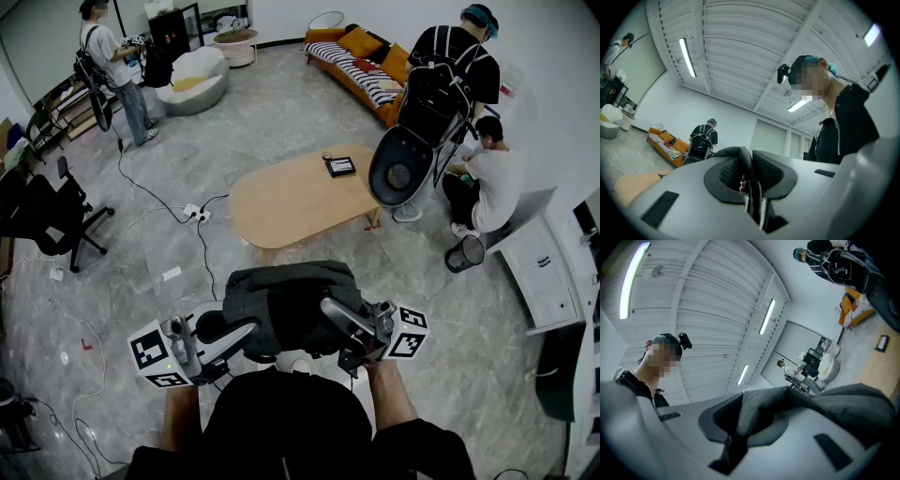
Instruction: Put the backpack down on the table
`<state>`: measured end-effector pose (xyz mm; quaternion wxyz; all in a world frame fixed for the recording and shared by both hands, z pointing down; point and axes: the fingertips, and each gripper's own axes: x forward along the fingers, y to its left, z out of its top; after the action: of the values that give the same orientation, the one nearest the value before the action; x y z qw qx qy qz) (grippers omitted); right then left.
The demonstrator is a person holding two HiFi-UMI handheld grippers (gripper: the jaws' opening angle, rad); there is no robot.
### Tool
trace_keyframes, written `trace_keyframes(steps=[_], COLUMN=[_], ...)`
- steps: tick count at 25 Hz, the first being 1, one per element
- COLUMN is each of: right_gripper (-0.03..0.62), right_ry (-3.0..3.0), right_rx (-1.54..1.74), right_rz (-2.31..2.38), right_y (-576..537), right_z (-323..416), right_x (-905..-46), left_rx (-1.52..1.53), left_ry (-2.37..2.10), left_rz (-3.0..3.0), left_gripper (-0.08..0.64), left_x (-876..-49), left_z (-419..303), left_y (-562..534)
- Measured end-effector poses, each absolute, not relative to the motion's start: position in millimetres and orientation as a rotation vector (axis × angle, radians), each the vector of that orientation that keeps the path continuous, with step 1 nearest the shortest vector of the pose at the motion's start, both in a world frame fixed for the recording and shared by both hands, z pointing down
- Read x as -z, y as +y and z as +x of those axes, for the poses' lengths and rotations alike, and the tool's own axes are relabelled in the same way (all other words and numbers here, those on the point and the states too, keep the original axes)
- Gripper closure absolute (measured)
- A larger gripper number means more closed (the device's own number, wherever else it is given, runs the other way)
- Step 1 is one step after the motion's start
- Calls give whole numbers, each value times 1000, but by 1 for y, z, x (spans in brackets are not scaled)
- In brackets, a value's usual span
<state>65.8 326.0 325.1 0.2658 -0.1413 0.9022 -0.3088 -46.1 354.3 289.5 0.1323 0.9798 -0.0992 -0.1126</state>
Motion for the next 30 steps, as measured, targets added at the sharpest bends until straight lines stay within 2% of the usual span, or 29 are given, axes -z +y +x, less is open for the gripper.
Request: trace_keyframes(steps=[30], right_gripper=[554], right_ry=[2433], right_rx=[988], right_rz=[-296], right_y=[335], right_z=[85], right_x=[-334], left_rx=[307], left_ry=[-363], left_rz=[2802], left_gripper=[511], left_x=[-295], left_z=[-26], left_y=[361])
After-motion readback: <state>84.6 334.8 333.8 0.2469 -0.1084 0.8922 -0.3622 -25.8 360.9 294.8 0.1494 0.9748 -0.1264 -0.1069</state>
